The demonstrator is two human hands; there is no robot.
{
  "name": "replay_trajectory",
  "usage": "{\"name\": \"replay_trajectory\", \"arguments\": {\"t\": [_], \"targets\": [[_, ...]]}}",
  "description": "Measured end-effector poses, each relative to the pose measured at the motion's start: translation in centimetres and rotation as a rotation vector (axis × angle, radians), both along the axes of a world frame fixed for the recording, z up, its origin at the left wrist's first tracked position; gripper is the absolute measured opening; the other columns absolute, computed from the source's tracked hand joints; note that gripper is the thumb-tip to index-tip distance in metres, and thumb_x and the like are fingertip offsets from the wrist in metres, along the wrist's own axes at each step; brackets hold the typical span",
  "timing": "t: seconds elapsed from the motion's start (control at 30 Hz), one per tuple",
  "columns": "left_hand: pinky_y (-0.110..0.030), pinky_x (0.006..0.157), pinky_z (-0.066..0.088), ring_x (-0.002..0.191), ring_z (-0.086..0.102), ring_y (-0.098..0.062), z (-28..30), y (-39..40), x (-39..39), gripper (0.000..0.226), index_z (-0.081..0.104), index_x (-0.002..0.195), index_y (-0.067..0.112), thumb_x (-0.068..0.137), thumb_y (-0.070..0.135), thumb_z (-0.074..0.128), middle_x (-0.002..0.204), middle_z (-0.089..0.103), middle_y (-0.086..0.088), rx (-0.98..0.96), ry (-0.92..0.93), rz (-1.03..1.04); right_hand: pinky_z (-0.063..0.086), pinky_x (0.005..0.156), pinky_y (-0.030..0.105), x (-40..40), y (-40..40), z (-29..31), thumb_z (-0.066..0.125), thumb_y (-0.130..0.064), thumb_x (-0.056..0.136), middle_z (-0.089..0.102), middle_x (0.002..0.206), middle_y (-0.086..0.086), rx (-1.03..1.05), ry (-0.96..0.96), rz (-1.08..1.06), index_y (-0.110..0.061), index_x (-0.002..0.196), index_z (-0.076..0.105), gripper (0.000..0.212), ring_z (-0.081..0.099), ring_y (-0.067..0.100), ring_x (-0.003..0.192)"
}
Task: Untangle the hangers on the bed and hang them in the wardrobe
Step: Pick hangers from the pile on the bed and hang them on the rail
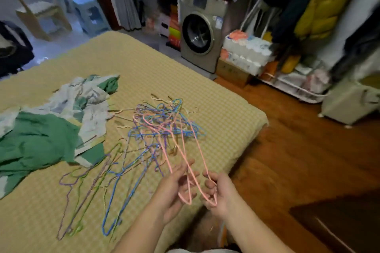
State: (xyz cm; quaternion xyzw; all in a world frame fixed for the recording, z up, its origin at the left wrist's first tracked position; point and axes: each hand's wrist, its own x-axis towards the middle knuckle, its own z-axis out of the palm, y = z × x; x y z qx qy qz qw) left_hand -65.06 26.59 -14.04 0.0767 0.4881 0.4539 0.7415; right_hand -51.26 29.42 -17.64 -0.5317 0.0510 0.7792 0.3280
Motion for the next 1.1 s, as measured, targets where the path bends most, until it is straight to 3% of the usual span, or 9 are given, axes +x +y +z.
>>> {"name": "replay_trajectory", "arguments": {"t": [0.17, 0.27, 0.37, 0.53, 0.7, 0.83, 0.9, 1.03, 1.1], "targets": [[-0.036, 0.054, 0.057, 0.057, 0.063, -0.025, 1.4, -0.6, 7.7, 0.026, 0.067, 0.106, 0.008, 0.098, 0.027, 0.052, 0.075, 0.063, -0.015, 0.044, -0.001, -0.313, 0.024, 0.033, 0.012, 5.2, -4.1, 0.0, 0.05, -0.015, 0.091, 0.046, 0.049, 0.002, 0.094, -0.082, -0.299, -0.005, 0.067, 0.06, 0.027, 0.033, 0.007, 0.029], [-0.033, 0.059, 0.053, 0.061, 0.061, -0.025, 1.9, -1.1, 12.8, 0.022, 0.07, 0.092, 0.014, 0.097, 0.03, 0.056, 0.076, 0.063, -0.013, 0.085, 0.088, -0.54, 0.038, 0.044, 0.019, 9.2, -7.4, 0.2, 0.055, -0.026, 0.096, 0.06, 0.067, 0.012, 0.138, -0.362, -0.328, 0.002, 0.093, 0.069, 0.031, 0.054, 0.019, 0.048], [-0.03, 0.054, 0.044, 0.055, 0.056, -0.021, 1.9, -1.5, 18.1, 0.023, 0.068, 0.08, 0.016, 0.096, 0.03, 0.057, 0.071, 0.062, -0.011, 0.151, 0.223, -0.735, 0.039, 0.052, 0.024, 13.8, -10.5, 2.4, 0.058, -0.038, 0.096, 0.068, 0.08, 0.011, 0.131, -0.499, -0.216, -0.003, 0.105, 0.071, 0.038, 0.059, 0.022, 0.066], [-0.027, 0.05, 0.045, 0.051, 0.059, -0.018, 2.2, -5.1, 28.6, 0.025, 0.065, 0.082, 0.014, 0.099, 0.029, 0.055, 0.064, 0.063, -0.008, 0.167, 0.293, -0.971, 0.05, 0.06, 0.029, 22.5, -17.1, 6.1, 0.045, -0.056, 0.099, 0.073, 0.087, 0.007, 0.225, -0.45, -0.309, -0.018, 0.108, 0.074, 0.049, 0.066, 0.017, 0.071], [-0.029, 0.062, 0.047, 0.063, 0.06, -0.021, 2.9, -12.6, 40.0, 0.027, 0.066, 0.075, 0.021, 0.097, 0.031, 0.056, 0.069, 0.062, -0.007, 0.216, 0.306, -1.234, 0.055, 0.094, 0.036, 30.5, -26.1, 6.7, 0.047, -0.042, 0.103, 0.071, 0.108, -0.012, 0.225, -0.578, -0.401, -0.046, 0.114, 0.055, 0.015, 0.066, 0.012, 0.108], [-0.041, 0.074, 0.059, 0.081, 0.071, -0.028, 4.1, -19.0, 47.5, 0.029, 0.071, 0.094, 0.011, 0.099, 0.036, 0.056, 0.088, 0.075, -0.012, 0.295, 0.34, -1.457, 0.055, 0.088, 0.028, 36.9, -33.3, 5.9, 0.043, -0.023, 0.103, 0.07, 0.116, -0.008, 0.132, -0.76, -0.549, -0.037, 0.128, 0.057, 0.031, 0.067, 0.01, 0.106], [-0.037, 0.07, 0.056, 0.082, 0.068, -0.026, 4.7, -21.5, 51.0, 0.027, 0.069, 0.103, 0.017, 0.099, 0.038, 0.054, 0.096, 0.073, -0.012, 0.371, 0.385, -1.534, 0.051, 0.077, 0.024, 39.9, -36.9, 6.2, 0.044, -0.024, 0.103, 0.068, 0.107, -0.006, 0.024, -0.829, -0.68, -0.035, 0.125, 0.057, 0.028, 0.065, 0.011, 0.094], [-0.025, 0.047, 0.037, 0.061, 0.052, -0.019, 5.9, -24.0, 57.8, 0.012, 0.057, 0.102, 0.017, 0.103, 0.025, 0.047, 0.08, 0.059, -0.009, 0.54, 0.473, -1.588, 0.036, 0.046, 0.024, 45.9, -42.5, 7.0, 0.044, -0.024, 0.102, 0.057, 0.078, 0.003, -0.132, -0.97, -0.929, -0.03, 0.118, 0.065, 0.027, 0.051, 0.013, 0.057], [-0.029, 0.051, 0.039, 0.058, 0.05, -0.019, 7.0, -24.4, 61.3, 0.014, 0.059, 0.101, 0.013, 0.102, 0.02, 0.047, 0.074, 0.057, -0.008, 0.668, 0.471, -1.69, 0.036, 0.047, 0.028, 49.0, -43.9, 8.1, 0.048, -0.031, 0.101, 0.058, 0.075, 0.004, -0.158, -1.015, -1.06, -0.031, 0.113, 0.068, 0.024, 0.052, 0.017, 0.056]]}}
